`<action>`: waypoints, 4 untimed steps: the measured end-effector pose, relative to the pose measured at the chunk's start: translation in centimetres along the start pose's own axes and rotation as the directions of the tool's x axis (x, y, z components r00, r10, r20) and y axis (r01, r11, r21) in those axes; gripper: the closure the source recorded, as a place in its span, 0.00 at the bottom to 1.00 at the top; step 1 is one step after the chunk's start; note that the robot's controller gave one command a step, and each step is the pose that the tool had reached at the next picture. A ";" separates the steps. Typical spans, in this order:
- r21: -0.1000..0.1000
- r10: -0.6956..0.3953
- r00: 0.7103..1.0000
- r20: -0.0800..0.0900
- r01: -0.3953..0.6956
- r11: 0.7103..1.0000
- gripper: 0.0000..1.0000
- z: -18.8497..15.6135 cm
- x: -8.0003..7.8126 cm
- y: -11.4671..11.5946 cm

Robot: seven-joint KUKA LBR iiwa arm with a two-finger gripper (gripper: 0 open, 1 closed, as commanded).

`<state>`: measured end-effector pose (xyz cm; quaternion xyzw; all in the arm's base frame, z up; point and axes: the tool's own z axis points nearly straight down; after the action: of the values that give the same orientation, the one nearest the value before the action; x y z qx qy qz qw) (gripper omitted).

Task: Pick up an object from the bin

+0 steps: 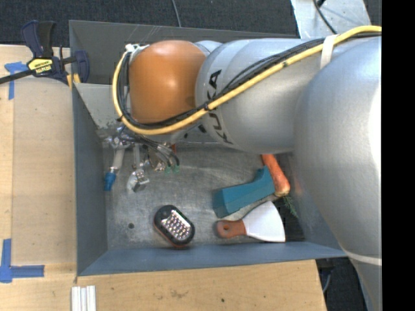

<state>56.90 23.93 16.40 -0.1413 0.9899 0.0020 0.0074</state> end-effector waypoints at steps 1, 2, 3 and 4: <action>-0.002 -0.218 0.976 -0.017 0.218 0.976 0.00 3.7 0.6 -0.3; -0.003 -0.289 0.957 -0.015 0.289 0.957 0.00 5.3 0.2 -0.3; 0.000 -0.021 1.000 -0.014 0.021 1.000 0.00 5.9 -0.1 -0.2; -0.007 -0.579 0.815 -0.009 0.579 0.815 1.00 8.7 -2.2 -0.2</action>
Offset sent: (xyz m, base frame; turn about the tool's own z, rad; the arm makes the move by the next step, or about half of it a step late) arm 0.0031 -0.0006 -0.0694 -0.1400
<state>59.16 24.37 7.76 -0.4357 0.9001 0.0007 0.0023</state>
